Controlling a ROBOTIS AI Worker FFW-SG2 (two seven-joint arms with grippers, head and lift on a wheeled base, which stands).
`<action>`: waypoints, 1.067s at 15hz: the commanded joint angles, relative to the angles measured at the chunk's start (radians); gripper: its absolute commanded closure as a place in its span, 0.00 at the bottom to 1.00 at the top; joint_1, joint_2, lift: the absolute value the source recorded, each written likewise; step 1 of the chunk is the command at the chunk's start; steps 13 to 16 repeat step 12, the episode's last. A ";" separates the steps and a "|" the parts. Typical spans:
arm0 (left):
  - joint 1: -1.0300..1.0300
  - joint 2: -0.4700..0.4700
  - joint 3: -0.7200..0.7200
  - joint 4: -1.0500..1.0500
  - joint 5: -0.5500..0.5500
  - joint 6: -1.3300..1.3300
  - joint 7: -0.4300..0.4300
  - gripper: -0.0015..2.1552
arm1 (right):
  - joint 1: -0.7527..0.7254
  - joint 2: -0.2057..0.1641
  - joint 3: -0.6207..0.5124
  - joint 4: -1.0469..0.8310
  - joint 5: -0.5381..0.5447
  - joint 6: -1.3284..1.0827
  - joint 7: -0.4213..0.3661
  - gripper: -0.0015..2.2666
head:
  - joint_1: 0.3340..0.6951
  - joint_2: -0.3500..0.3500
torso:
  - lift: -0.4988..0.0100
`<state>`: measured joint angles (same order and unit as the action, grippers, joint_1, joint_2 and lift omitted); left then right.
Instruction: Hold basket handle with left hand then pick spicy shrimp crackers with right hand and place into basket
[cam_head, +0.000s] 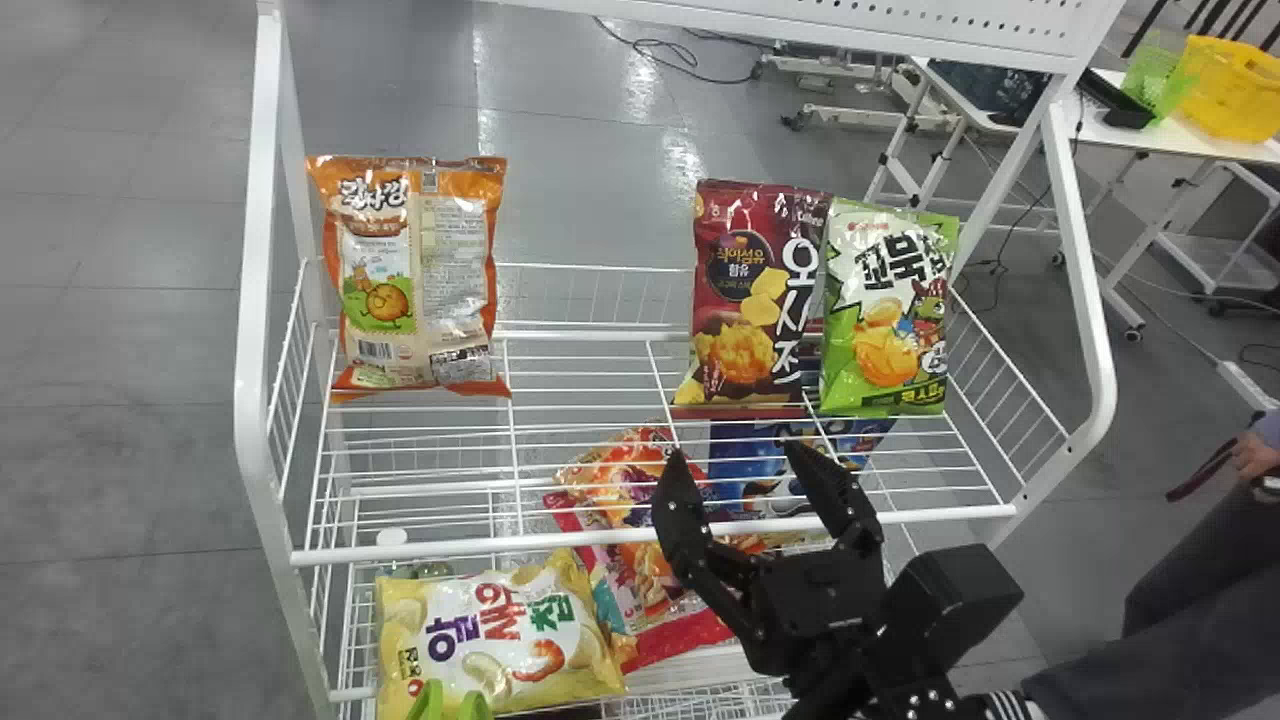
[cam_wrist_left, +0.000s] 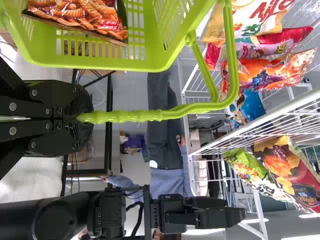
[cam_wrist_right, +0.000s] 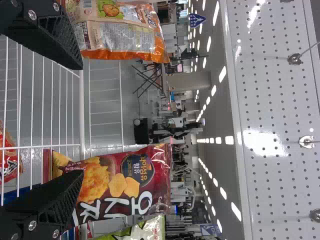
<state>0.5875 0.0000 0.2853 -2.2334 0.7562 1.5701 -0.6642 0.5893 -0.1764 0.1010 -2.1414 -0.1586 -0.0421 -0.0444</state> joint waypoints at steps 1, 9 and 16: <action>0.000 -0.003 0.000 0.001 -0.002 0.001 0.000 0.88 | 0.000 0.000 0.000 0.000 0.001 0.005 0.000 0.03 | 1.00 0.13 | 0.91; 0.000 -0.003 0.000 0.001 -0.002 0.001 0.000 0.88 | -0.003 0.003 0.005 -0.002 0.001 0.005 0.000 0.04 | 1.00 0.14 | 0.91; 0.000 -0.003 0.000 0.000 -0.002 0.001 0.000 0.88 | -0.003 0.002 0.006 0.000 0.001 0.005 0.000 0.04 | 1.00 0.14 | 0.91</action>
